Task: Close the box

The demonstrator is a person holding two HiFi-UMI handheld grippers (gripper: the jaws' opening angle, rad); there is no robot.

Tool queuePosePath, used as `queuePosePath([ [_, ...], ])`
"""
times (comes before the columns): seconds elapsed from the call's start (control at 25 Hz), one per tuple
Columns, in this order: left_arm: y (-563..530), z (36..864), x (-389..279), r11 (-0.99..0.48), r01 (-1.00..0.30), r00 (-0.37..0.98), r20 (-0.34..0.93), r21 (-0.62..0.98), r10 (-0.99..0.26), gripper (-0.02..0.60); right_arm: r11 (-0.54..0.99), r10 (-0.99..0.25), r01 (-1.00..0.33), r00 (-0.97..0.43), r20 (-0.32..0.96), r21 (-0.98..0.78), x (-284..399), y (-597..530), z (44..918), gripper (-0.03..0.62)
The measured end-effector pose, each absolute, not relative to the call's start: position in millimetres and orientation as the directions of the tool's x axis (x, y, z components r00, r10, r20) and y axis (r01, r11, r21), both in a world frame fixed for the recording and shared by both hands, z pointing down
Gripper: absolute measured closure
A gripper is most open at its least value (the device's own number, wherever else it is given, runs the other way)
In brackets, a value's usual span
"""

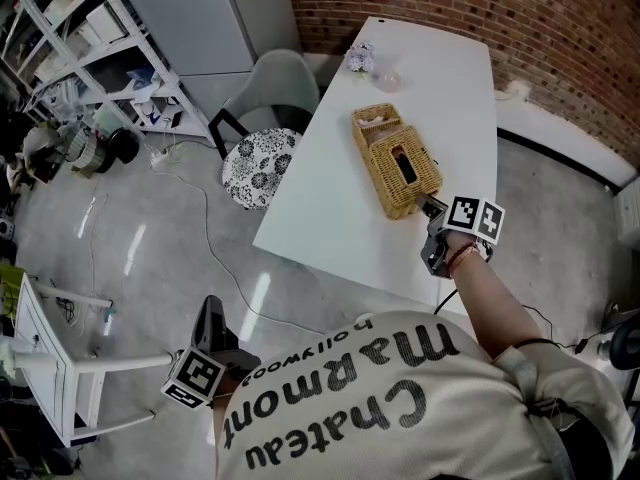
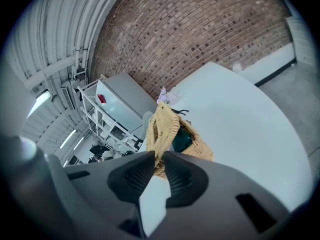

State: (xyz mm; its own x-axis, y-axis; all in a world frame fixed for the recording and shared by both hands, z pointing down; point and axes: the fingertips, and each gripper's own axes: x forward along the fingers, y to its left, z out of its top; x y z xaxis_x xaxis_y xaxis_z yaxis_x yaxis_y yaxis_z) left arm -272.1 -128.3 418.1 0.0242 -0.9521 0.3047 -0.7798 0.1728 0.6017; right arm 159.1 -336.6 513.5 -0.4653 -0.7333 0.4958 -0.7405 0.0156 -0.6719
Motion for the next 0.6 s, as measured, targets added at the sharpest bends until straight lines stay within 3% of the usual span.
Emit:
queuePosePath([
  [0.6,-127.8,419.4,-266.5,0.179,-0.778,0.017,0.305,0.602,-0.952,0.580,-0.053,-0.727,-0.687,-0.471,0.500,-0.725,166.4,-336.3,530.4,0.516],
])
